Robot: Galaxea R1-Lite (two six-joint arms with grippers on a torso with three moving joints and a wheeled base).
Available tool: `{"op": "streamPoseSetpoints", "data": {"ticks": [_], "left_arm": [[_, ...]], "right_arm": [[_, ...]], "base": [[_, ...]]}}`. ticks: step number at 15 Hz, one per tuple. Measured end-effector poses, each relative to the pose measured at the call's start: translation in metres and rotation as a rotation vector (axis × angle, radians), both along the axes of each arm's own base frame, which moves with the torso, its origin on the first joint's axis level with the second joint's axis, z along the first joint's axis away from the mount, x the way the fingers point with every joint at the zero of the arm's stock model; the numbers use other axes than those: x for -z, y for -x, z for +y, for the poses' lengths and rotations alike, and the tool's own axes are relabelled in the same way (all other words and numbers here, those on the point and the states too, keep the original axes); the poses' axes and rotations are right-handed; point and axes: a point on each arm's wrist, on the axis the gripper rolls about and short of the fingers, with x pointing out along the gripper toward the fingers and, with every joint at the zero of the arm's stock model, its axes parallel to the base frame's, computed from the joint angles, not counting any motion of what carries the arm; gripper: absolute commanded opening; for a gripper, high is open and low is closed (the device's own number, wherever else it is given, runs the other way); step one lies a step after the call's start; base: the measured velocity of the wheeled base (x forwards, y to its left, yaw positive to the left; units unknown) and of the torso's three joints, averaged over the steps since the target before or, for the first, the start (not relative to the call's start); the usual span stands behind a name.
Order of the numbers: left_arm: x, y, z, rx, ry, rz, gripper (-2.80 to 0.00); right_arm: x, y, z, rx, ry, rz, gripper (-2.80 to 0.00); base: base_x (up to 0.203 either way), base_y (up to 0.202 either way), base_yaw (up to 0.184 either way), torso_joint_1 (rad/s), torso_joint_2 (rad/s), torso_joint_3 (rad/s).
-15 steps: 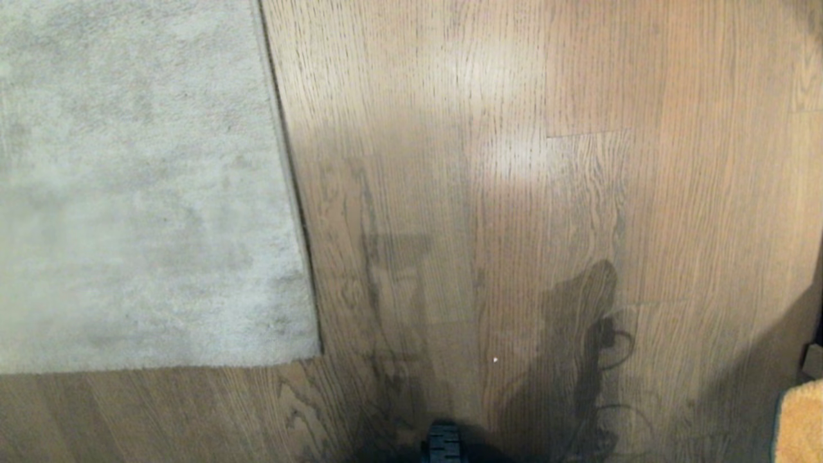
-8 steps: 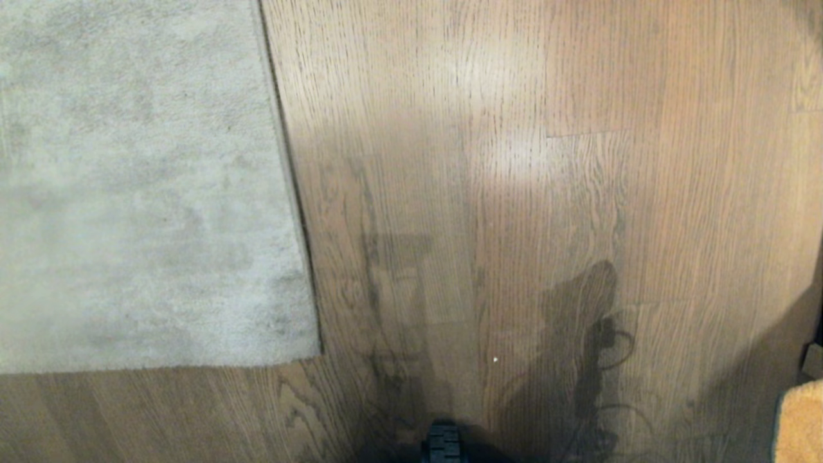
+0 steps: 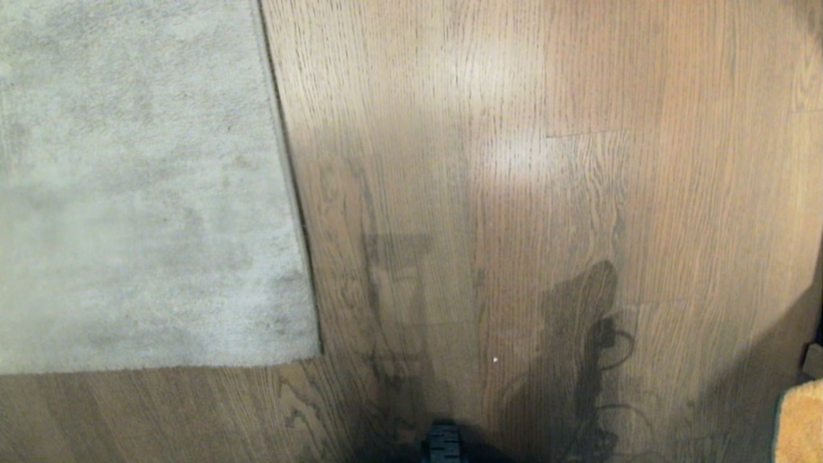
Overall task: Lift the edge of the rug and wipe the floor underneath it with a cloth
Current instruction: Lift up the carpet
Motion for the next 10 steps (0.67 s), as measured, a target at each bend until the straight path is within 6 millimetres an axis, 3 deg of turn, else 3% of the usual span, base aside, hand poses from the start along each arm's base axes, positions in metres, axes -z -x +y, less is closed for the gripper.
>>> {"op": "streamPoseSetpoints", "data": {"ticks": [5,10], "left_arm": [[0.005,-0.009,-0.001,0.002,-0.026,0.085,-2.8],[-0.008,-0.026,0.001,0.007,-0.02,0.178,-2.8]], "right_arm": [[0.0,0.0,0.0,0.0,0.0,0.0,-2.8],[0.0,0.0,0.0,0.0,0.0,0.0,-2.8]], "base": [[0.0,0.0,0.0,0.0,0.0,0.0],[0.0,0.0,0.0,0.0,0.0,0.0]]}}
